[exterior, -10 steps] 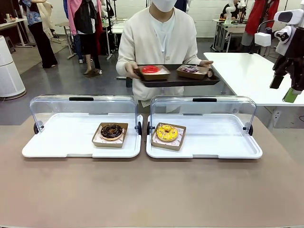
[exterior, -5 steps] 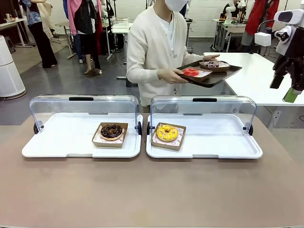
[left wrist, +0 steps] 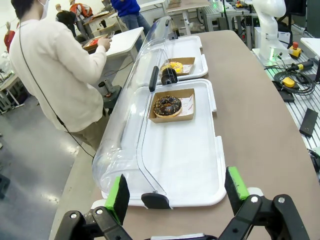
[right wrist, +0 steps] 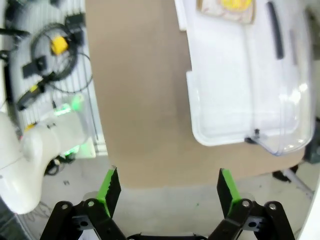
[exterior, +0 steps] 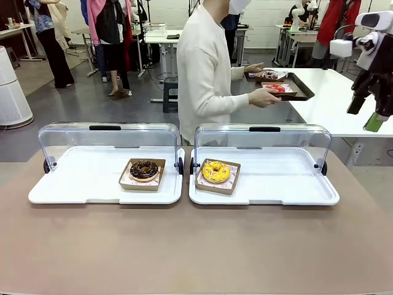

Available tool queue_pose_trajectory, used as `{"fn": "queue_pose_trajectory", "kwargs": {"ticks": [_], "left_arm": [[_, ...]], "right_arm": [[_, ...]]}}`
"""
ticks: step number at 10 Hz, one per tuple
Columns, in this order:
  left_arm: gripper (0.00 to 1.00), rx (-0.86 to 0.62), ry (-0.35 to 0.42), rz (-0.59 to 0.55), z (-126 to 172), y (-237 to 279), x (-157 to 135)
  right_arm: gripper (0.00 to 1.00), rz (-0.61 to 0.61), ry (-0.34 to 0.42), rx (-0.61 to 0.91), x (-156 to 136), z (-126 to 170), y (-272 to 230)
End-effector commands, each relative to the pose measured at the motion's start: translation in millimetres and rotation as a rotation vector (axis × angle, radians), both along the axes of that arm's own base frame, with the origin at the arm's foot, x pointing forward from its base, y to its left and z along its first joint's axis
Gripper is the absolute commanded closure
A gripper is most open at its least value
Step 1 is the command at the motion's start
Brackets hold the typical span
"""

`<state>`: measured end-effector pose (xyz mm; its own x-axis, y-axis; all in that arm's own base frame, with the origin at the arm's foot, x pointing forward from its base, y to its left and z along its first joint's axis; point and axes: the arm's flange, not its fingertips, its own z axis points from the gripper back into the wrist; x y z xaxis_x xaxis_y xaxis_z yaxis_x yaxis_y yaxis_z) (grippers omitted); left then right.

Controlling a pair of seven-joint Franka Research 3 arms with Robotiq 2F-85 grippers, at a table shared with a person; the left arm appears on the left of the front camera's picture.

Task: Provide the desired donut to the person.
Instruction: Place the picked Paper togo box onto the Handle tray extended by the person.

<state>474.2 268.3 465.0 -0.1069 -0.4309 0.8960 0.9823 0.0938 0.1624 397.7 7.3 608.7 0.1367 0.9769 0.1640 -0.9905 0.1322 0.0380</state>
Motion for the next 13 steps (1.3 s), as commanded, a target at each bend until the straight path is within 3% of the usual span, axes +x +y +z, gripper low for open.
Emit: {"fn": "queue_pose_trajectory", "kwargs": {"ticks": [1, 4, 7, 13], "left_arm": [[0.0, -0.001, -0.004, -0.002, 2.2, -2.0, -1.1], [0.0, -0.001, -0.004, -0.002, 2.2, -2.0, -1.1], [0.0, -0.001, -0.004, -0.002, 2.2, -2.0, -1.1], [0.0, -0.001, -0.004, -0.002, 2.2, -2.0, -1.1]], "right_arm": [[0.0, 0.039, 0.001, 0.322, 4.7, 7.9, -60.3], [0.0, 0.001, -0.083, 0.676, 1.9, -6.5, -144.7], [0.0, 0.008, -0.058, 0.83, -6.4, -41.1, -200.5], [0.0, -0.007, -0.064, 0.772, -1.4, -78.4, -209.5]]}}
